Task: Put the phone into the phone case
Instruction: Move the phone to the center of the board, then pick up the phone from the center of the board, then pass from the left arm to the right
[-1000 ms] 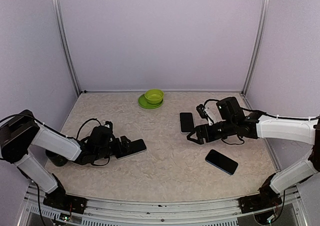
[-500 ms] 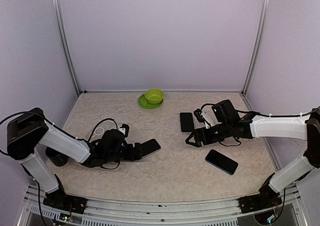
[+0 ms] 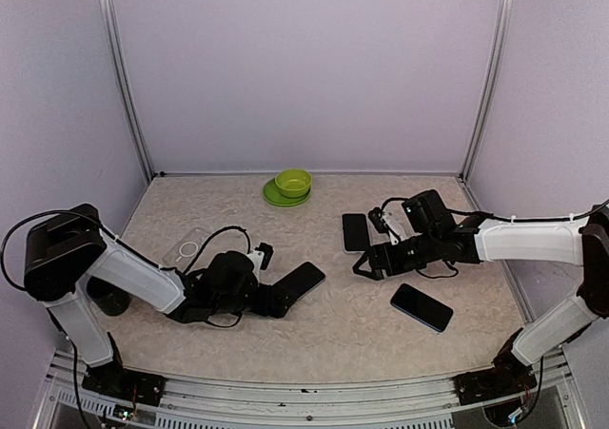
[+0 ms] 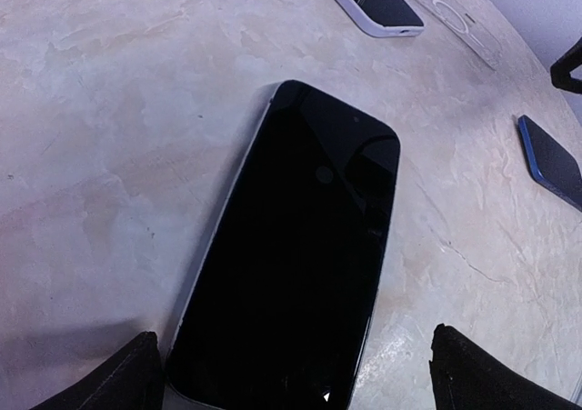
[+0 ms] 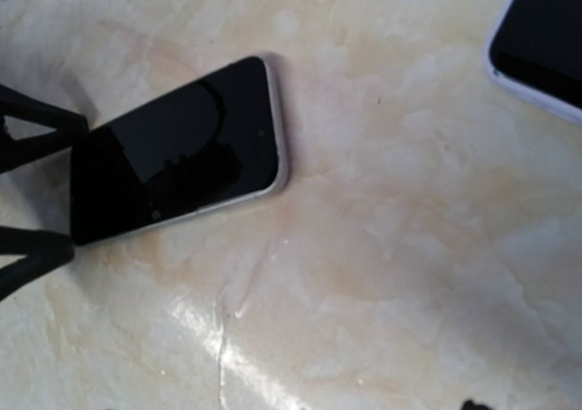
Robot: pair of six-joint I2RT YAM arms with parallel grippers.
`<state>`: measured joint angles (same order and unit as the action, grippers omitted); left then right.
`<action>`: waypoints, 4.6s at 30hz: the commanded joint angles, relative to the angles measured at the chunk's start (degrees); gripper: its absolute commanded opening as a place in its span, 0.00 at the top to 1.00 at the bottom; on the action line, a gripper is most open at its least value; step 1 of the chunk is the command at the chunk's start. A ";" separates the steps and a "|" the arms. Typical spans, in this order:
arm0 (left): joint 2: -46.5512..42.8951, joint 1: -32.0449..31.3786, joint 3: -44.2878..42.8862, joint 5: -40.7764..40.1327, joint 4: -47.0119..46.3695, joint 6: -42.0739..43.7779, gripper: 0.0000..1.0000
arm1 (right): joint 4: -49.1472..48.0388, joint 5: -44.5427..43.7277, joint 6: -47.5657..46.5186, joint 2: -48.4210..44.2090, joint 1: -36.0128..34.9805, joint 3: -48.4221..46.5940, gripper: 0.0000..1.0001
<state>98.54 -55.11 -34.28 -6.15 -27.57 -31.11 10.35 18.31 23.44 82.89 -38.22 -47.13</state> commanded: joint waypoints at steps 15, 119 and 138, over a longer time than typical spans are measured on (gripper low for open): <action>-1.87 -1.86 0.92 -3.87 4.11 3.17 0.01 | 9.60 -13.28 -4.77 1.28 2.04 -8.01 0.20; 2.73 -2.94 -9.48 0.42 0.66 23.69 0.32 | -5.47 13.05 4.52 15.18 0.19 -9.08 0.25; -1.20 -6.90 -7.99 -1.08 -1.50 24.32 0.29 | -9.09 19.26 6.48 21.56 -3.36 -13.16 0.28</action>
<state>99.57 -61.08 -42.24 -5.96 -25.43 -7.25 2.94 35.46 29.67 102.78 -40.18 -58.72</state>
